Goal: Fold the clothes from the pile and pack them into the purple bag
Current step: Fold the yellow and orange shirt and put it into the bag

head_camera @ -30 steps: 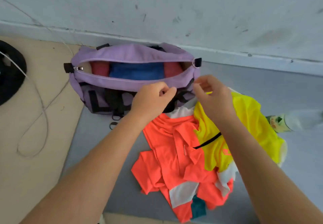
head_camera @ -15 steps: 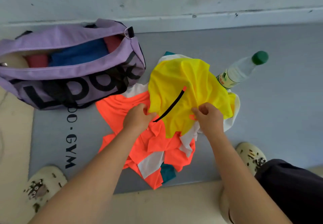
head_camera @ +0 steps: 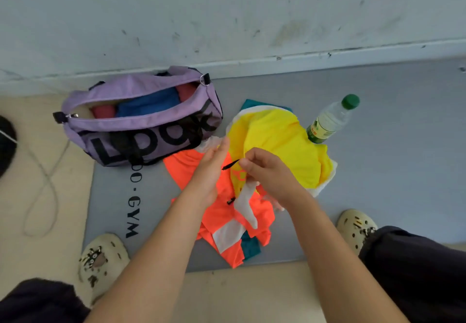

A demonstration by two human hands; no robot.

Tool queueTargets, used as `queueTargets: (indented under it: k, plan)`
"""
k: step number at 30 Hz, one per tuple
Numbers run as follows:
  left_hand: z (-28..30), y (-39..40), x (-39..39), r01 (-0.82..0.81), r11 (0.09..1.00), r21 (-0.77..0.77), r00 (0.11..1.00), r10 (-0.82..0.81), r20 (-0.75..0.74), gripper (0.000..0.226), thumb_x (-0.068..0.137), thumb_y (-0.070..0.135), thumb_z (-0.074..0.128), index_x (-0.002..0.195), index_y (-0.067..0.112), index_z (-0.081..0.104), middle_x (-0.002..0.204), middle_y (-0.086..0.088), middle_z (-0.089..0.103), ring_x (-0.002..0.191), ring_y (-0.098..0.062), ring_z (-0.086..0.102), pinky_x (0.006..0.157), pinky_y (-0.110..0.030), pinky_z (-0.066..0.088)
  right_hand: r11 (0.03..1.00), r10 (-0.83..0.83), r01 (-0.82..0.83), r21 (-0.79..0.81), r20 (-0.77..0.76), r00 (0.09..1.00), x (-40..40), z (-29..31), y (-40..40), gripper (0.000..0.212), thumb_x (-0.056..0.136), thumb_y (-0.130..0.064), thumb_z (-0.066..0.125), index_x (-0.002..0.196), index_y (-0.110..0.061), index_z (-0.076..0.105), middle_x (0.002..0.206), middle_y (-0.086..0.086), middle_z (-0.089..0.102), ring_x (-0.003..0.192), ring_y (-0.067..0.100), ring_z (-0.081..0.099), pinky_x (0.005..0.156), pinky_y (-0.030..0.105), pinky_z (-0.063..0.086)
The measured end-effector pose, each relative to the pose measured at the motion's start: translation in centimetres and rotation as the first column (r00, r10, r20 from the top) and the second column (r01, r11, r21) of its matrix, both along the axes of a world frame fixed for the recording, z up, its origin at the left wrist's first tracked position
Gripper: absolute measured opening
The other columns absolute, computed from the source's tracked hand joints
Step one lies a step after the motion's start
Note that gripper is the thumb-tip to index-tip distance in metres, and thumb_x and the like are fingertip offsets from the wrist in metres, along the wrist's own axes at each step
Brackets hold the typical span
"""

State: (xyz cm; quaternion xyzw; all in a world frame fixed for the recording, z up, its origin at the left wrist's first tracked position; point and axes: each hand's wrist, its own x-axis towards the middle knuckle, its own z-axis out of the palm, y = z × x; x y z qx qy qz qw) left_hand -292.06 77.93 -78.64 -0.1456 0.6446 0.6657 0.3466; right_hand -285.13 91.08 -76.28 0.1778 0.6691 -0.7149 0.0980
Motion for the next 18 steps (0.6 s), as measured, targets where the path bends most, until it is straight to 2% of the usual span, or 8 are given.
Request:
queueTargets:
  k: [2,4,7,9,11,14,16,18]
  plan:
    - [3.2,0.0,0.8,0.04,0.999,-0.028,0.997,-0.042,-0.064,0.05,0.083,0.046,0.071,0.123,0.019,0.061,0.113,0.009,0.071,0.105,-0.002,0.064,0.085,-0.023,0.048,0.998,0.054,-0.057,-0.04,-0.055,0.997,0.3,3.2,-1.0,0.01,0.097,-0.004,0.053,0.088,-0.001,0.051,0.066,0.008,0.042,0.059,0.012,0.042,0.056,0.021,0.037]
    - [6.8,-0.6,1.1,-0.003,0.997,-0.074,0.977,-0.013,-0.214,0.029,0.084,0.031,0.075,0.107,0.015,0.068,0.093,0.004,0.072,0.088,-0.008,0.065,0.075,-0.023,0.051,0.987,0.123,-0.131,-0.093,-0.08,0.989,0.9,6.8,-1.7,0.008,0.097,-0.005,0.053,0.091,0.0,0.052,0.076,0.013,0.044,0.073,0.023,0.044,0.068,0.031,0.043]
    - [14.2,-2.1,0.8,-0.073,0.997,0.016,0.939,0.074,-0.335,0.014,0.083,0.023,0.077,0.093,0.018,0.068,0.085,-0.002,0.071,0.079,-0.014,0.062,0.078,-0.036,0.051,0.975,0.202,-0.211,-0.065,-0.122,0.972,1.8,13.0,-1.9,0.017,0.092,-0.014,0.062,0.088,0.002,0.057,0.078,0.014,0.055,0.08,0.025,0.055,0.078,0.036,0.052]
    - [20.0,-3.2,0.6,-0.058,0.991,0.122,0.913,0.102,-0.395,0.025,0.075,0.033,0.08,0.089,0.017,0.067,0.09,-0.014,0.07,0.085,-0.023,0.062,0.085,-0.046,0.051,0.982,0.183,-0.174,0.067,-0.151,0.971,2.1,17.3,-1.7,0.035,0.088,-0.028,0.066,0.086,0.006,0.061,0.078,0.014,0.064,0.076,0.023,0.062,0.077,0.039,0.054]
    - [26.0,-4.1,1.1,0.033,0.993,0.117,0.852,0.034,-0.523,0.041,0.066,0.051,0.079,0.08,0.016,0.063,0.08,-0.012,0.061,0.079,-0.021,0.056,0.077,-0.042,0.048,0.98,0.087,-0.038,0.197,-0.244,0.966,2.7,21.5,-1.4,0.042,0.086,-0.04,0.068,0.082,0.002,0.063,0.076,0.01,0.067,0.071,0.017,0.064,0.071,0.037,0.052]
    - [33.3,-5.3,2.9,0.262,0.965,-0.009,0.722,-0.202,-0.662,0.053,0.061,0.068,0.072,0.075,0.018,0.06,0.074,-0.008,0.053,0.073,-0.019,0.051,0.071,-0.035,0.04,0.966,0.021,0.098,0.241,-0.447,0.894,3.8,26.9,-1.4,0.053,0.074,-0.054,0.071,0.105,-0.011,0.062,0.103,0.003,0.067,0.093,0.01,0.064,0.08,0.033,0.053]
    - [36.4,-5.8,4.6,0.409,0.906,-0.109,0.622,-0.364,-0.693,0.047,0.066,0.07,0.065,0.062,0.023,0.066,0.064,0.005,0.062,0.064,-0.011,0.058,0.067,-0.028,0.045,0.96,0.215,-0.098,0.262,-0.469,0.856,4.4,29.7,-1.8,0.088,0.063,-0.07,0.073,0.128,-0.014,0.052,0.13,0.001,0.06,0.121,0.012,0.057,0.097,0.035,0.05]
    - [38.4,-6.1,6.3,0.467,0.87,-0.157,0.559,-0.429,-0.71,0.044,0.07,0.069,0.062,0.055,0.028,0.066,0.057,0.014,0.058,0.057,-0.004,0.056,0.061,-0.021,0.045,0.887,0.444,-0.344,0.308,-0.364,0.819,5.3,31.5,-2.7,0.102,0.057,-0.077,0.072,0.136,-0.016,0.049,0.136,0.003,0.059,0.126,0.018,0.056,0.103,0.04,0.047]
